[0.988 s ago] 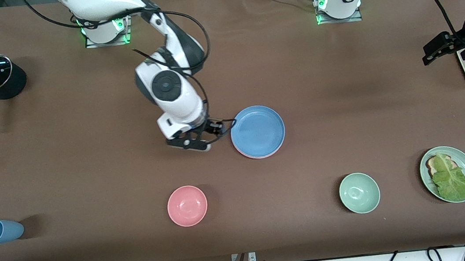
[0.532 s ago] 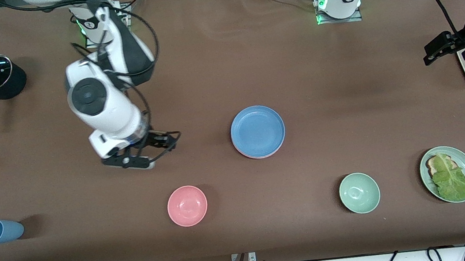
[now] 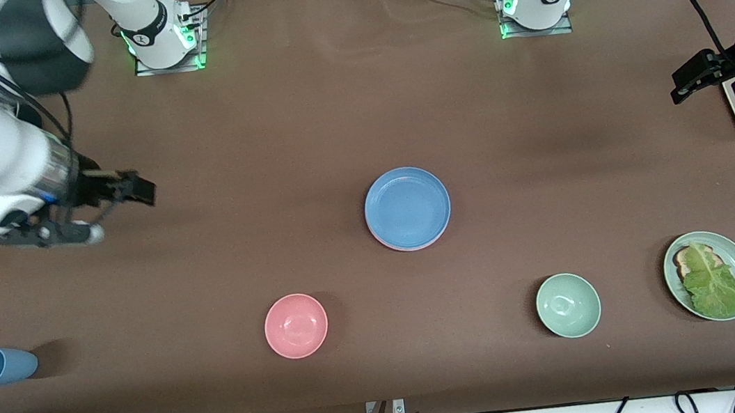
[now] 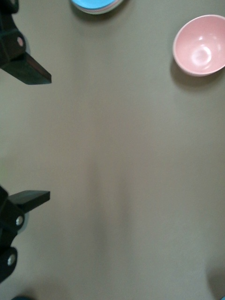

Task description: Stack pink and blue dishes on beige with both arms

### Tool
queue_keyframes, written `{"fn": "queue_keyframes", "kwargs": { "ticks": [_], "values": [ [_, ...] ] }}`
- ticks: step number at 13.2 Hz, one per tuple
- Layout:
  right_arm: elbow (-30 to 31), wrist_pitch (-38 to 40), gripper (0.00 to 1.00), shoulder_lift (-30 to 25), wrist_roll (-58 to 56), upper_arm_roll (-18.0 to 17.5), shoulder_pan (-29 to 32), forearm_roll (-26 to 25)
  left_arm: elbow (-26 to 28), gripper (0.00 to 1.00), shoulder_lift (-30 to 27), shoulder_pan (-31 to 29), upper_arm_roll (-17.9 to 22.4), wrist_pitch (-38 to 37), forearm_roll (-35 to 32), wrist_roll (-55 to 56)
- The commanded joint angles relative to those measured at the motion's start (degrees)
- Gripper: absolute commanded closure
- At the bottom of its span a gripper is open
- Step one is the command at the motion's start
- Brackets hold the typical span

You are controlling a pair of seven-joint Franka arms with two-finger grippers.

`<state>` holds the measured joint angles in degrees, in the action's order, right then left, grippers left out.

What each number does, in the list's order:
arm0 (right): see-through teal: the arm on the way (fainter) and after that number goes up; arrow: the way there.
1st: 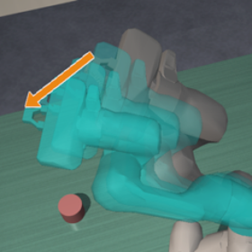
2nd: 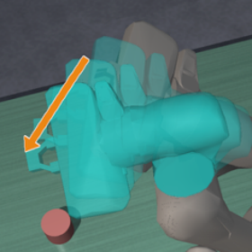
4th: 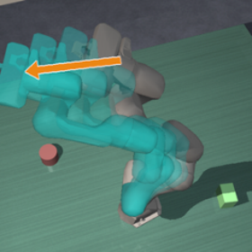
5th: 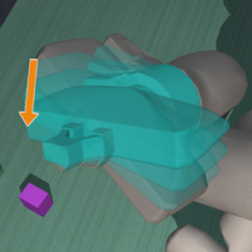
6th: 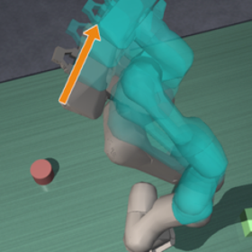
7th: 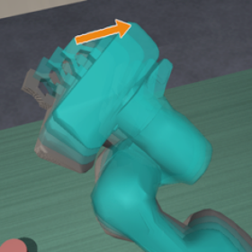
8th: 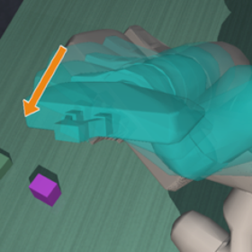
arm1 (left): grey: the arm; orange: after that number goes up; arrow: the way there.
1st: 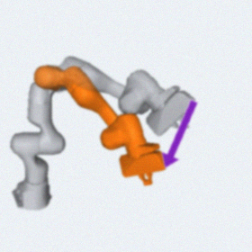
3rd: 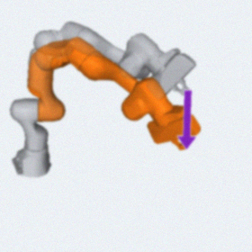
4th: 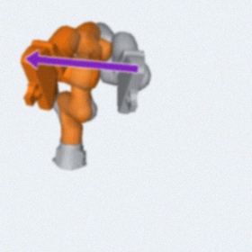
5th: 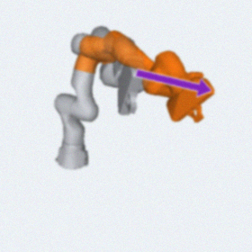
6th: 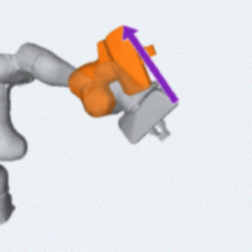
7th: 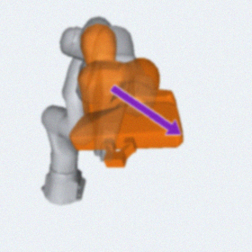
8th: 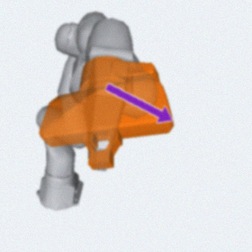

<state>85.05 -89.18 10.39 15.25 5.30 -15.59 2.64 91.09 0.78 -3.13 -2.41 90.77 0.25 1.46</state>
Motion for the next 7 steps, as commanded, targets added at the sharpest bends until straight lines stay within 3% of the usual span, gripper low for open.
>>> {"fn": "queue_keyframes", "kwargs": {
  "ticks": [1,7],
  "values": [
    [1.7,2.43,0.0,-4.84,-5.21,-7.41,8.38,-3.07,-2.15,0.0,1.51,-0.12,0.03,-0.24,0.81,-1.46],
    [1.08,0.32,0.0,-4.15,-7.43,-6.0,8.65,-2.64,-2.23,0.0,1.6,-0.21,0.03,-0.24,0.28,-1.46]
  ]
}}
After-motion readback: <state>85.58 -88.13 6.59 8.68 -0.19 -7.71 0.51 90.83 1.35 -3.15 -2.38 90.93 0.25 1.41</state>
